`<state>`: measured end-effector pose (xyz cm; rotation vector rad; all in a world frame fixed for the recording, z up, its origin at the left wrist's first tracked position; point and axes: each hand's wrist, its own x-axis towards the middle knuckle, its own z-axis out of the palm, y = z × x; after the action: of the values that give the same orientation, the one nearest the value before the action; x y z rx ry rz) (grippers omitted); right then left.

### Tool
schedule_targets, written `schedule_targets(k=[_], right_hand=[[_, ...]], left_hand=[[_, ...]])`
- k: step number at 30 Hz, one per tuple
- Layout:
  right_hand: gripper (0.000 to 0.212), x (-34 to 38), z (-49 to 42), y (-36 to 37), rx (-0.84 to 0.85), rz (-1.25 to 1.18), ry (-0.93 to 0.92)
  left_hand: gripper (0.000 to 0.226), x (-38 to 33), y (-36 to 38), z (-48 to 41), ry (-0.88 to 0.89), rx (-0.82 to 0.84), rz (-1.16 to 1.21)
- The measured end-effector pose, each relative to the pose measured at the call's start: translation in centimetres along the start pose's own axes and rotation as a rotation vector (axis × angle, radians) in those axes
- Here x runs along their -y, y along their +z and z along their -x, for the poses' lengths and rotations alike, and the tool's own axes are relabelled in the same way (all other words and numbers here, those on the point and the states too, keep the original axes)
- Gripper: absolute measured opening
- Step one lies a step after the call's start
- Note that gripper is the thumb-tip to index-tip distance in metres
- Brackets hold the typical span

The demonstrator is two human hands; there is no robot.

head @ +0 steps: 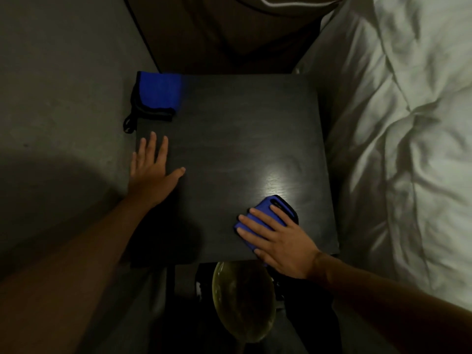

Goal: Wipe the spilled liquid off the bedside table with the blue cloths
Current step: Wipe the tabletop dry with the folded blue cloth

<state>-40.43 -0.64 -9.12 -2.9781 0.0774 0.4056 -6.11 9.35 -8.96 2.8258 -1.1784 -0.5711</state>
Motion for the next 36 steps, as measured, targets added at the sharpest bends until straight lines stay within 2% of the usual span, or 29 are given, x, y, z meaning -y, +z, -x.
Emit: schedule_targets(k=[10, 17, 26, 30, 36], right_hand=[[0.061, -3.0, 6.2, 1.6, 0.007, 0.073, 0.259], [0.062, -4.1, 6.1, 1.5, -0.059, 0.021, 0.423], [0.063, -8.9, 2.2, 0.1, -0.133, -0.014, 0.507], [0.064, -12.3, -1.1, -0.9, -0.119, -0.017, 0.551], [0.063, -16.4, -4.9, -2.5, -0.115, -0.040, 0.560]], left_hand=[[0.085, 0.0, 0.4, 0.2, 0.003, -0.036, -0.004], [0.087, 0.0, 0.3, 0.2, 0.031, -0.065, 0.008], [0.086, 0.3, -0.1, 0.5, 0.090, -0.117, -0.006], [0.065, -0.2, -0.7, 0.0, 0.087, -0.183, 0.010], [0.037, -0.7, -2.0, -1.5, 0.131, -0.303, -0.115]])
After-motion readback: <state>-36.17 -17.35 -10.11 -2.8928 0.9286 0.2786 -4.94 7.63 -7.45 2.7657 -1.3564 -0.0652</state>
